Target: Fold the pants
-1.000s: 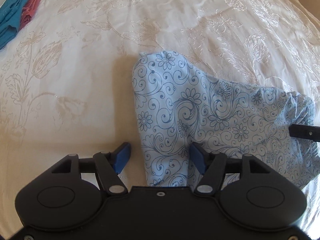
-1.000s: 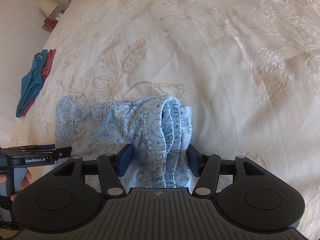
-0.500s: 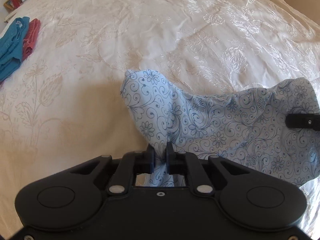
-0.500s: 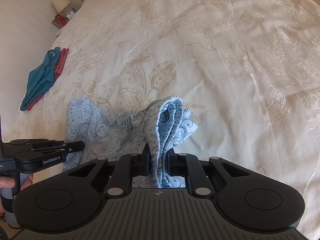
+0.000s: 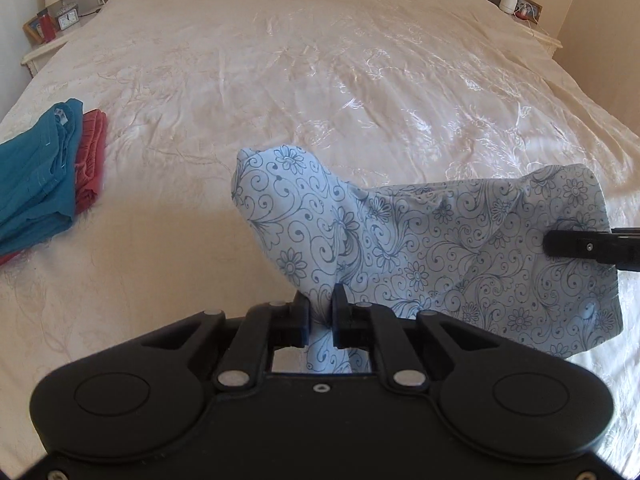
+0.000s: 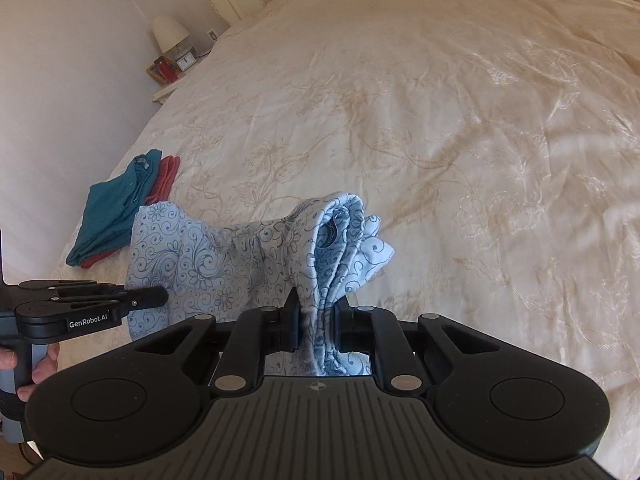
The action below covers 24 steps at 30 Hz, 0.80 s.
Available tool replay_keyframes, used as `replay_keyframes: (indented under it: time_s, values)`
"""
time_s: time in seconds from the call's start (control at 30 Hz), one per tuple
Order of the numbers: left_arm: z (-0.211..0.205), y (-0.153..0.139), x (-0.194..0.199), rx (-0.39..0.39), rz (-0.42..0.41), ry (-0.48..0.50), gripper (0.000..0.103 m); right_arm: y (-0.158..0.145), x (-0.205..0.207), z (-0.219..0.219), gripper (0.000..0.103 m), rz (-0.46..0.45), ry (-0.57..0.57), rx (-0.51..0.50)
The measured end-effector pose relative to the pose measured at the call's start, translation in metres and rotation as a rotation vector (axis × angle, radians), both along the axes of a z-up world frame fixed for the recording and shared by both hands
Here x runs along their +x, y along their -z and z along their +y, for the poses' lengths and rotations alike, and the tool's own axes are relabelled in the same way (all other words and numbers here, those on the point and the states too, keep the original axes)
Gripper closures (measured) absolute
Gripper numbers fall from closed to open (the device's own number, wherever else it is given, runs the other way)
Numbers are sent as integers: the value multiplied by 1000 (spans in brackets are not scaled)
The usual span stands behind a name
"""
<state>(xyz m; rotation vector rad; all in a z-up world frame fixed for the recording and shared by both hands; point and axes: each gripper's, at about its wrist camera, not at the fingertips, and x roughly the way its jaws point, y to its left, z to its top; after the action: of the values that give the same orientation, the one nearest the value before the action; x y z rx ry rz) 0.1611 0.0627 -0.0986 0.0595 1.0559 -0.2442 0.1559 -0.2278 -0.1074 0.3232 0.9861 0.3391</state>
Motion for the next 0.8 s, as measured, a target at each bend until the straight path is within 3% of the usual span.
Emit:
replay_keyframes:
  time_s: [0.07, 0.17, 0.23, 0.3, 0.43, 0.57, 0.67, 0.8]
  values:
    - [5, 17, 16, 67, 20, -30, 74, 14, 17, 2, 85, 16, 24, -53]
    - [22, 44, 33, 212, 48, -163, 77, 42, 33, 1, 82, 73, 104, -204]
    - [37, 51, 34, 236, 74, -223, 77, 48, 32, 1, 83, 67, 129, -261]
    - [47, 47, 23, 206, 57, -252, 77, 45, 22, 2, 83, 21, 138, -285]
    - [35, 31, -4, 185, -26, -220, 77, 30, -3, 18, 83, -99, 105, -301]
    - [1, 39, -23, 169, -43, -107, 75, 37, -17, 49, 83, -122, -21, -271]
    - [-11, 64, -31, 204, 19, -72, 75, 55, -18, 57, 83, -52, -64, -290]
    - [-10, 84, -51, 230, 49, -61, 74, 77, -25, 33, 86, 38, 0, -335]
